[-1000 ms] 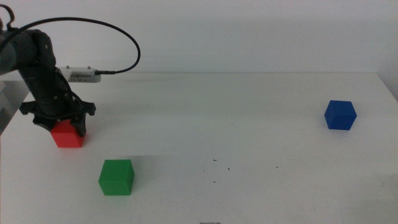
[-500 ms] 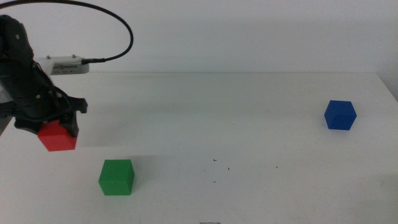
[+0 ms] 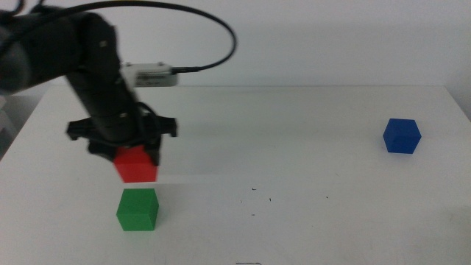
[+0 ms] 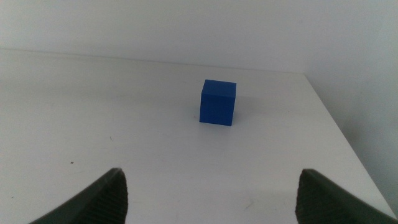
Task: Stack red cubes first, then green, then blue cubes in a specific spot.
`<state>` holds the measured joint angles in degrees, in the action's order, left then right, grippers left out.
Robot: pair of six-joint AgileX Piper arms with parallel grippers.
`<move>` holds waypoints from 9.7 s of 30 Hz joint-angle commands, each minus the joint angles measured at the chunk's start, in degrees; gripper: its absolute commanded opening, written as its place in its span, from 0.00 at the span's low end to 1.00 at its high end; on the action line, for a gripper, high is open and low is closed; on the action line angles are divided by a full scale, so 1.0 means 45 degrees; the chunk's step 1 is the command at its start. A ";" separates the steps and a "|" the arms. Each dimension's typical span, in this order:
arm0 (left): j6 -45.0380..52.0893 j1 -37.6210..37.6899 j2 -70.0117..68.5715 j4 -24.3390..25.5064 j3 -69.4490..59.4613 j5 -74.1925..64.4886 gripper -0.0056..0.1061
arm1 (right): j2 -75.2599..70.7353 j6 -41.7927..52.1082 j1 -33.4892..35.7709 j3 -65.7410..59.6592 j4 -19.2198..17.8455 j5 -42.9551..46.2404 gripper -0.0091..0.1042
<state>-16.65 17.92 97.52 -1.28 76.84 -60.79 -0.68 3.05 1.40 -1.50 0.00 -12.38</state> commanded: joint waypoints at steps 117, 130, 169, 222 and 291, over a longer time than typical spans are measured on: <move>-0.2498 0.5031 0.4122 0.0675 0.7768 -0.3223 0.89 | -0.0201 0.0158 0.0022 0.0122 -0.0169 0.0961 0.81; -0.1330 0.4089 -0.0145 0.3270 0.7400 -0.3223 0.89 | -0.0201 0.0158 0.0022 0.0122 -0.0169 0.0961 0.81; -0.0303 0.0078 -0.1981 0.0158 -0.0453 -0.2246 0.89 | -0.0201 0.0158 0.0022 0.0122 -0.0169 0.0961 0.81; -0.0402 0.0240 -0.0104 -0.1397 -0.0527 -0.1035 0.04 | -0.0201 0.0158 0.0022 0.0122 -0.0169 0.0961 0.81; -0.2229 0.5035 0.4318 -0.0707 0.6990 -0.3236 0.04 | -0.0201 0.0158 0.0022 0.0122 -0.0169 0.0961 0.81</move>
<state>-26.69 40.36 120.10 -4.08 106.51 -70.28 -0.68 3.05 1.40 -1.50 0.00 -12.38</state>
